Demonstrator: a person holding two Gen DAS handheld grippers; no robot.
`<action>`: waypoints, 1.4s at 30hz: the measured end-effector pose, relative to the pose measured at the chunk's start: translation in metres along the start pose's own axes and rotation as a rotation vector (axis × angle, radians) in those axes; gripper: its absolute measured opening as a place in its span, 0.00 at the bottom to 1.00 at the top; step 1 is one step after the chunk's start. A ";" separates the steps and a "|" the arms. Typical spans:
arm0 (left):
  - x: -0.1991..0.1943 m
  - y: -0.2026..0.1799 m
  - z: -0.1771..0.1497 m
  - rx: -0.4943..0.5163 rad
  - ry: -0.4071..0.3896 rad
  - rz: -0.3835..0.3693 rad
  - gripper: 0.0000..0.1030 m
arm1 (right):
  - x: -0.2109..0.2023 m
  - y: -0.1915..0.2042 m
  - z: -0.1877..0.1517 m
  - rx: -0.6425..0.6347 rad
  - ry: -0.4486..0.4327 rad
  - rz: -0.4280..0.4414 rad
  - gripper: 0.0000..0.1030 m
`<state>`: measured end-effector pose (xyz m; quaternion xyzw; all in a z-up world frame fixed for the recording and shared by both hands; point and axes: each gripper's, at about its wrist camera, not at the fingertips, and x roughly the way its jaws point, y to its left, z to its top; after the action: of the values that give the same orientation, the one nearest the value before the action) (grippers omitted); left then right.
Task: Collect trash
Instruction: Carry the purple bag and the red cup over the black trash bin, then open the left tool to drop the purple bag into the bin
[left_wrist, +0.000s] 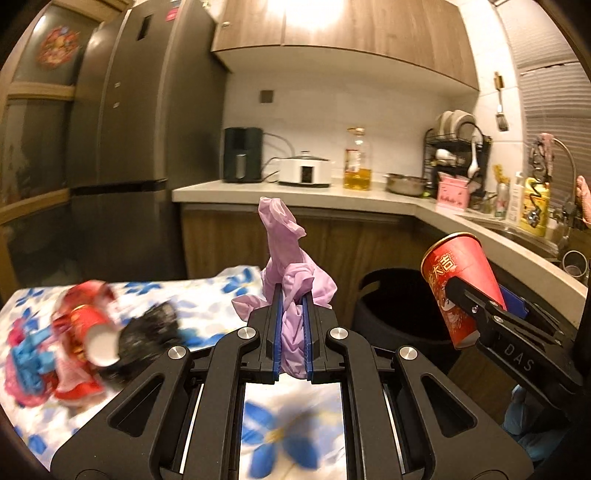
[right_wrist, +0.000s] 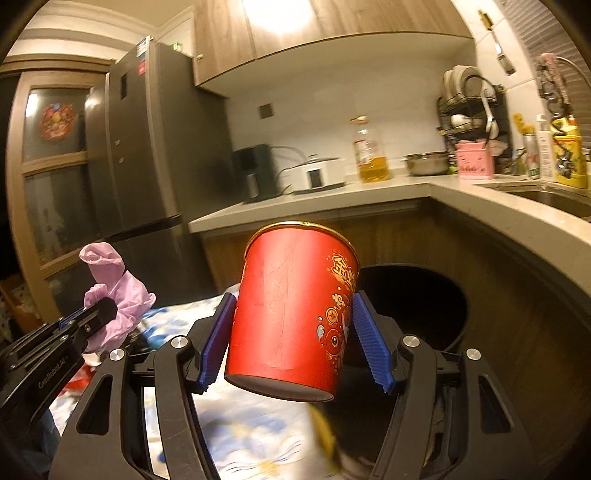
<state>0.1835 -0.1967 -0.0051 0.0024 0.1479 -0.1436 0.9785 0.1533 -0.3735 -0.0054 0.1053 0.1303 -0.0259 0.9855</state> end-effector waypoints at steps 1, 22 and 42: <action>0.004 -0.006 0.001 0.004 -0.002 -0.008 0.08 | 0.000 -0.006 0.002 0.005 -0.006 -0.011 0.61; 0.097 -0.092 0.007 0.044 0.037 -0.164 0.08 | 0.028 -0.071 0.022 0.059 -0.053 -0.092 0.61; 0.132 -0.096 -0.007 0.063 0.097 -0.244 0.44 | 0.053 -0.074 0.023 0.067 -0.034 -0.072 0.63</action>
<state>0.2754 -0.3258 -0.0468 0.0218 0.1897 -0.2657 0.9450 0.2042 -0.4524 -0.0120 0.1332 0.1163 -0.0673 0.9819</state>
